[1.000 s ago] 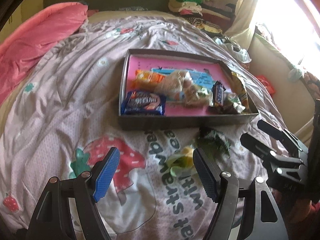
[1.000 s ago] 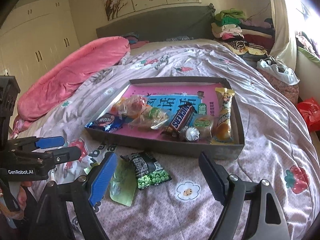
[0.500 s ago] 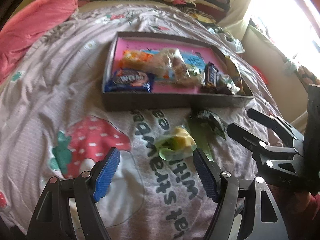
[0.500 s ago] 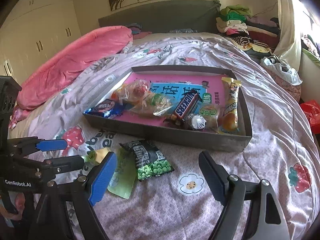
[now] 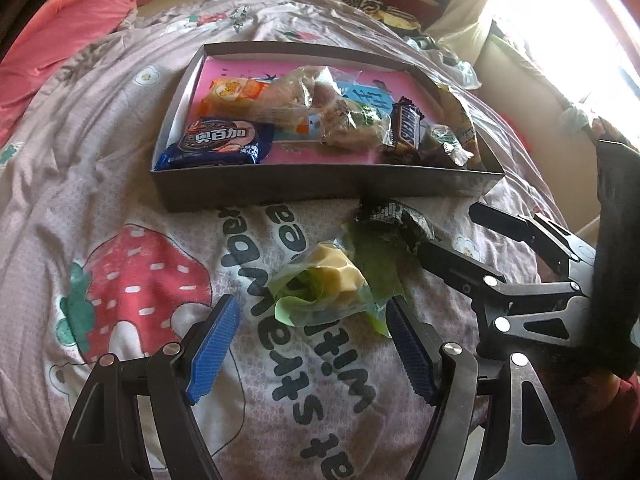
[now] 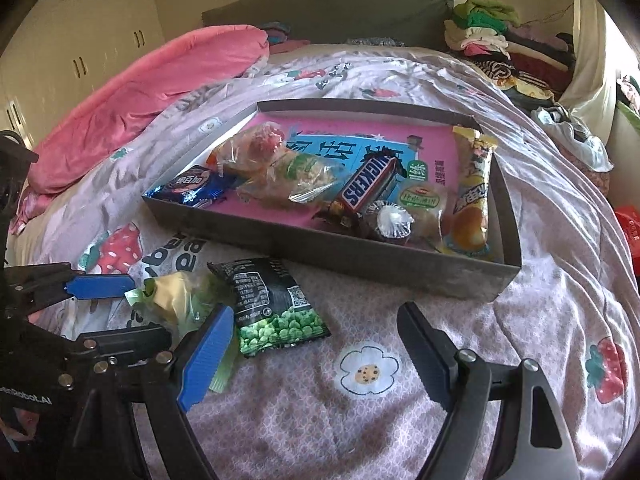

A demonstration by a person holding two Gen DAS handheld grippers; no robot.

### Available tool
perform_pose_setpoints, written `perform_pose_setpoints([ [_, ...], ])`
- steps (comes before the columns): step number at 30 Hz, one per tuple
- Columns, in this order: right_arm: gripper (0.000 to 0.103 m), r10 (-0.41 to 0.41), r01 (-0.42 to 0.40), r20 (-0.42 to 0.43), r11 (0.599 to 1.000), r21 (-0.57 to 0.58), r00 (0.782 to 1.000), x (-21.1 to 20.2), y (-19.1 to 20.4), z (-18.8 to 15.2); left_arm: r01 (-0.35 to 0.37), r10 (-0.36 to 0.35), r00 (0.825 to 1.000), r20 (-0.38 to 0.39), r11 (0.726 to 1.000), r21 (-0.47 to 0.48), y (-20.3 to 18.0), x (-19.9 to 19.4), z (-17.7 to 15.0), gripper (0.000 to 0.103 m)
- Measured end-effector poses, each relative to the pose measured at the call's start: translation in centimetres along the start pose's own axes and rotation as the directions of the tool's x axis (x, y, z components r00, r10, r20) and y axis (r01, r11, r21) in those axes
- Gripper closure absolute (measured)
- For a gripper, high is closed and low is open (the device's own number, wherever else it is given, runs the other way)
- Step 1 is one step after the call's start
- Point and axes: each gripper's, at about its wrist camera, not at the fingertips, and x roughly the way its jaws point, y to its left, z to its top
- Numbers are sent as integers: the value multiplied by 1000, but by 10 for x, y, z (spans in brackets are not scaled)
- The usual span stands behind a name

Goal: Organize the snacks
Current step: 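Lower the left tool onto the yellow-green snack bag while the right tool approaches the green-pea bag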

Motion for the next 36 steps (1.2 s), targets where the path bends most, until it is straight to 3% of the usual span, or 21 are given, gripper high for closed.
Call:
perform_pose_setpoints([
  [26, 21, 33, -33, 3, 999, 2, 999, 3, -5, 2, -7, 7, 1000, -2, 999, -37, 10, 17, 5, 26],
  [31, 21, 44, -44, 7, 999, 19, 999, 3, -9, 3, -16, 16, 1000, 1, 1000, -7, 0, 19, 7, 37],
  [36, 21, 51, -51, 0, 999, 12, 999, 5, -9, 3, -17, 17, 1000, 6, 1000, 9, -6, 22, 12, 55],
])
